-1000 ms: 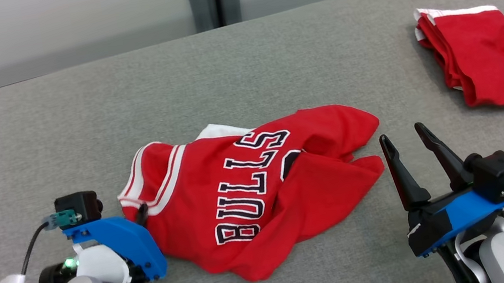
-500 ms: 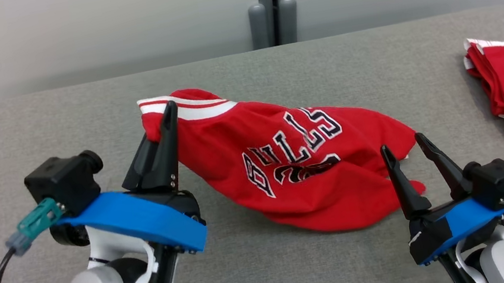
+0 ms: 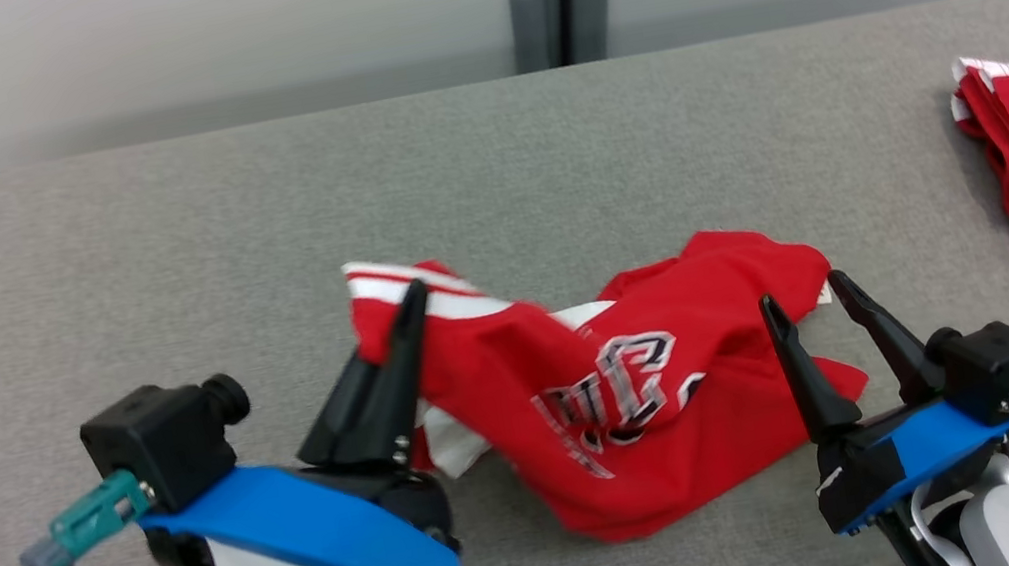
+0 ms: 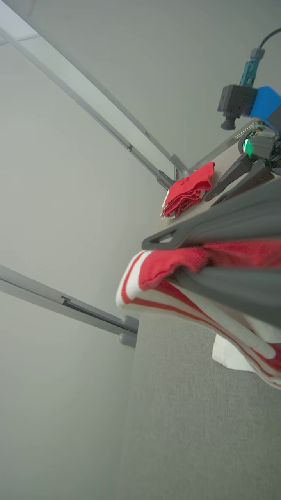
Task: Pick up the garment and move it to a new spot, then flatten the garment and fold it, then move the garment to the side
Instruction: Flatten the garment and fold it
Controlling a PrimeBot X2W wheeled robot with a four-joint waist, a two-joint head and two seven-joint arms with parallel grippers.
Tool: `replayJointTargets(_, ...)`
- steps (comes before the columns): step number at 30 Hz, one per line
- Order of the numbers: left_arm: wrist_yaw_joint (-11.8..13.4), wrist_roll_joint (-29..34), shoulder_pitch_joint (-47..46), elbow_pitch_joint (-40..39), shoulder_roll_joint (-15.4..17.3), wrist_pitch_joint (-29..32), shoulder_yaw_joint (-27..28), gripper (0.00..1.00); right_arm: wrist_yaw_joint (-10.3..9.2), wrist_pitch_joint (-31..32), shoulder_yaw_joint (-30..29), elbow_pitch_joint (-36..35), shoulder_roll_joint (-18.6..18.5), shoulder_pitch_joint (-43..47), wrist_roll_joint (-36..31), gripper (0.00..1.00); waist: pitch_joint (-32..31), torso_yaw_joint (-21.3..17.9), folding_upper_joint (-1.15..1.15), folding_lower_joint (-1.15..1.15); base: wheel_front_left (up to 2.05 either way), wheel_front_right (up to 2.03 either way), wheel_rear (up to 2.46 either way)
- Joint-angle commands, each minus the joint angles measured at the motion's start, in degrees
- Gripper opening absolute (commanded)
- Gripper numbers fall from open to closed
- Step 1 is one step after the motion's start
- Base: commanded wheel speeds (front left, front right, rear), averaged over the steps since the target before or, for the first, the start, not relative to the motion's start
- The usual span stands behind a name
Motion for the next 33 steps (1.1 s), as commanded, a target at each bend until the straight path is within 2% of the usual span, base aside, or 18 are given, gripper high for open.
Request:
replayJointTargets(1,0.4,-0.3,0.1,2.2,0.9,0.5,1.1,0.0,0.03,-0.3,0.0,-0.1,-0.1,-0.9,0.5,1.0,0.5,-0.4,0.0,0.01,0.0,0.0,0.0)
replayJointTargets(5,1.2,-0.2,-3.6,14.6,2.3,0.5,4.6,0.0,0.03,-0.3,0.0,-0.5,-0.2,-1.8,0.2,1.0,2.8,-2.4,0.0,0.01,0.0,0.0,0.0)
replayJointTargets(9,0.9,1.7,-9.5,30.7,3.0,-1.3,6.2,0.0,0.03,-0.3,0.4,-0.8,-0.1,-2.9,-0.3,1.0,5.2,-4.5,0.0,0.01,0.0,0.0,0.0)
replayJointTargets(15,-1.6,3.0,-18.2,48.4,0.9,-10.6,8.6,0.0,0.03,-0.6,0.4,-1.0,-0.1,-3.8,-0.6,1.0,7.2,-6.9,0.0,0.01,0.0,0.0,0.0)
replayJointTargets(21,-2.7,6.2,-24.5,59.5,1.1,-19.3,8.8,0.0,0.03,-0.6,0.1,-1.2,-0.1,-3.9,-1.0,1.0,7.6,-7.3,0.0,0.01,0.0,0.0,0.0)
replayJointTargets(22,-3.1,6.5,-24.9,60.8,0.9,-20.4,8.6,0.45,0.03,-0.5,0.0,-1.2,-0.1,-3.8,-1.0,1.0,7.5,-7.2,0.0,0.01,0.0,0.0,0.0)
replayJointTargets(23,-3.8,6.6,-25.3,61.8,0.8,-21.5,8.4,1.0,0.03,-0.4,-0.1,-1.2,-0.1,-3.6,-1.2,1.0,7.3,-7.0,0.0,0.01,0.0,0.0,0.0)
replayJointTargets(28,-7.0,5.5,-24.3,65.6,-0.6,-27.8,9.0,1.0,0.03,-0.1,-0.2,-1.0,-0.4,-2.8,-1.4,1.0,5.6,-5.4,0.0,0.01,0.0,0.0,0.0)
replayJointTargets(33,-10.3,5.2,-20.3,64.0,-1.8,-33.6,10.1,1.0,0.03,0.3,-0.5,-1.1,-0.6,-2.0,-1.5,1.0,3.1,-3.3,0.0,0.01,0.0,0.0,0.0)
